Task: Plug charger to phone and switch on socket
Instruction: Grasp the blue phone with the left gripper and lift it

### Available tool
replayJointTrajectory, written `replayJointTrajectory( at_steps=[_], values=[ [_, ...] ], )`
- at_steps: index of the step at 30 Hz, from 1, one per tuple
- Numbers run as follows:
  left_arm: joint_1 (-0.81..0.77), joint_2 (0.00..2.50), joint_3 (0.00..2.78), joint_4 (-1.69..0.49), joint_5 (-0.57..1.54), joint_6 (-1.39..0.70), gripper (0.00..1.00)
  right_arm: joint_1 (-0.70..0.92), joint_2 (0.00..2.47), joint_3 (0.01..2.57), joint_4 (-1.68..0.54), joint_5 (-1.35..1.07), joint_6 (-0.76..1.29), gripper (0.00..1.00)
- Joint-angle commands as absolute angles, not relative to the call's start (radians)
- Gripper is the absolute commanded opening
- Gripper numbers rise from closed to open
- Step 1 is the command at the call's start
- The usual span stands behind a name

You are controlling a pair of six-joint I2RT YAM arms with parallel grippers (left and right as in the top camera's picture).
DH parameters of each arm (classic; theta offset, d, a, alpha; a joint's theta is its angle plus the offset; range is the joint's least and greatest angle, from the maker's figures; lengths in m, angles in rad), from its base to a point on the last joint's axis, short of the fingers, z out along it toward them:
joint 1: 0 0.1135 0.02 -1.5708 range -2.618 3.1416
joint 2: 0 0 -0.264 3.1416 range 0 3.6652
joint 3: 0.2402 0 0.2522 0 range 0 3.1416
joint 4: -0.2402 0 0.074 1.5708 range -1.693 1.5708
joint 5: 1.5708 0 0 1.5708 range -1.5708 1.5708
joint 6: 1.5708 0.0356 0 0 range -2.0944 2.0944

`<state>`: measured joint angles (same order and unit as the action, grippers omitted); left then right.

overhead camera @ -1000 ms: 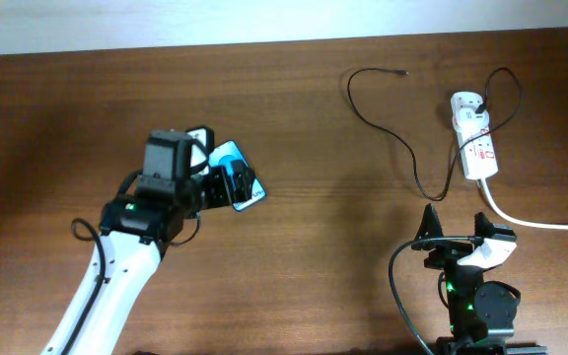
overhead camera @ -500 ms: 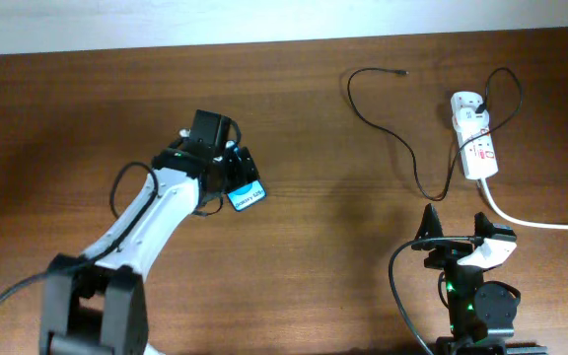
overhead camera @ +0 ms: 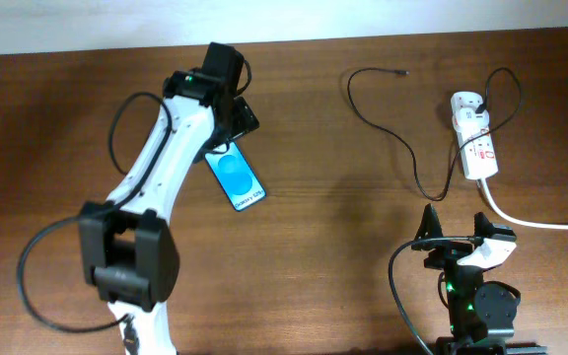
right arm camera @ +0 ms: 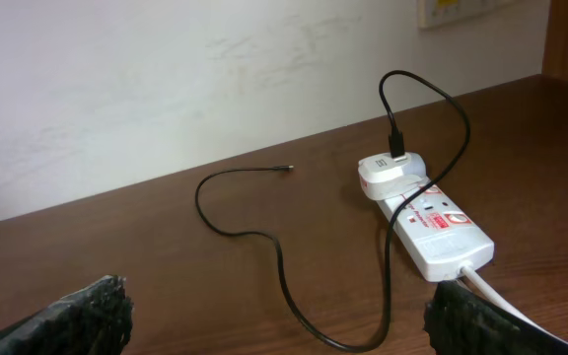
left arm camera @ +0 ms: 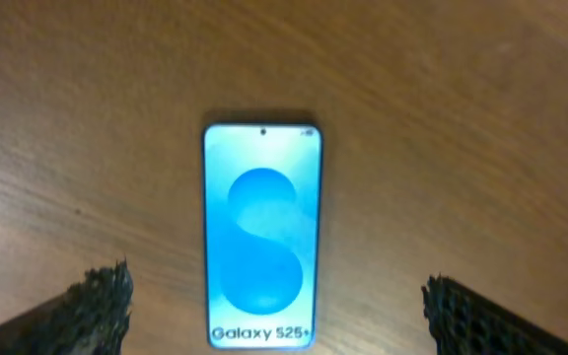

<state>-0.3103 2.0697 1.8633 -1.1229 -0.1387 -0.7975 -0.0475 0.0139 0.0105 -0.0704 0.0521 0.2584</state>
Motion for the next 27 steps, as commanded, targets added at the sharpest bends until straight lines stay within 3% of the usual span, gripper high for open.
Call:
replayJointTrajectory(
  at_steps=[1,4,27],
  values=[
    [-0.312,2.168,1.890,-1.171,-0.072,-0.792,0.99,-0.039,0.006,0.006,-0.078,0.054,0.254,0.98],
    [-0.311,2.235,1.889,-1.175,0.012,-0.792,0.99,-0.039,0.006,0.006,-0.078,0.054,0.254,0.98],
    [-0.298,2.321,1.816,-1.105,-0.033,-0.765,0.99,-0.039,0.006,0.006,-0.078,0.054,0.254,0.98]
  ],
)
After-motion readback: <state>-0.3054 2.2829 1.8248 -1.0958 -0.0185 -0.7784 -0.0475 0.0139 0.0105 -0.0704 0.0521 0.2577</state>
